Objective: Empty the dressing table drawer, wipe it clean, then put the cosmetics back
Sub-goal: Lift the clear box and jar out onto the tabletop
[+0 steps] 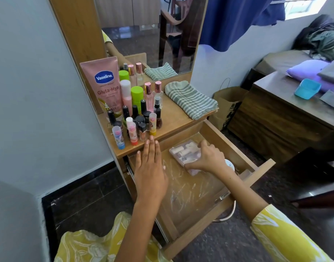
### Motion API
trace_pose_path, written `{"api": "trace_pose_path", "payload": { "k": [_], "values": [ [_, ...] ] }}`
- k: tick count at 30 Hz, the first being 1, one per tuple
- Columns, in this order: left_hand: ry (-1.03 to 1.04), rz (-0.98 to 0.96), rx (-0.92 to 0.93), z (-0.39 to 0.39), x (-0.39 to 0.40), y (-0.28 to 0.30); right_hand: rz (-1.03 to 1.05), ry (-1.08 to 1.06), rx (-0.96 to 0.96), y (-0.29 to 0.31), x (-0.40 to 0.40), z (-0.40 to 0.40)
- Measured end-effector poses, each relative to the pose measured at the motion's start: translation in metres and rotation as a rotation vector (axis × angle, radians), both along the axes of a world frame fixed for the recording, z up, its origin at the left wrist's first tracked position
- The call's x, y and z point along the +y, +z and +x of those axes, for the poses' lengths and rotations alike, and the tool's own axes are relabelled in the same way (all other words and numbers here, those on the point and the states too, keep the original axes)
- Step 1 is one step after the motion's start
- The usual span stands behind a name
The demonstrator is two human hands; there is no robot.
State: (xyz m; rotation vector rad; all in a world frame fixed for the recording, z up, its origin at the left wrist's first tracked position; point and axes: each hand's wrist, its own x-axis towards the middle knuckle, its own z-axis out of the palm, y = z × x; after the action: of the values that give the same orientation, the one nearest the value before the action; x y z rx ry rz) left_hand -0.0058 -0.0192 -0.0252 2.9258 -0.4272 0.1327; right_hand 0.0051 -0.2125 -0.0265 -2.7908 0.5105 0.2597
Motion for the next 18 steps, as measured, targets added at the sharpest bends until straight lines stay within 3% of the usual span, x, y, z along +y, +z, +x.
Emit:
{"api": "trace_pose_path", "payload": {
  "k": [10, 18],
  "values": [
    [0.009, 0.009, 0.003, 0.001, -0.001, 0.001, 0.168, -0.092, -0.419, 0.06, 0.009, -0.042],
    [0.0, 0.011, 0.017, -0.001, 0.0, 0.003, 0.085, -0.174, -0.543, 0.087, 0.015, 0.024]
  ]
}}
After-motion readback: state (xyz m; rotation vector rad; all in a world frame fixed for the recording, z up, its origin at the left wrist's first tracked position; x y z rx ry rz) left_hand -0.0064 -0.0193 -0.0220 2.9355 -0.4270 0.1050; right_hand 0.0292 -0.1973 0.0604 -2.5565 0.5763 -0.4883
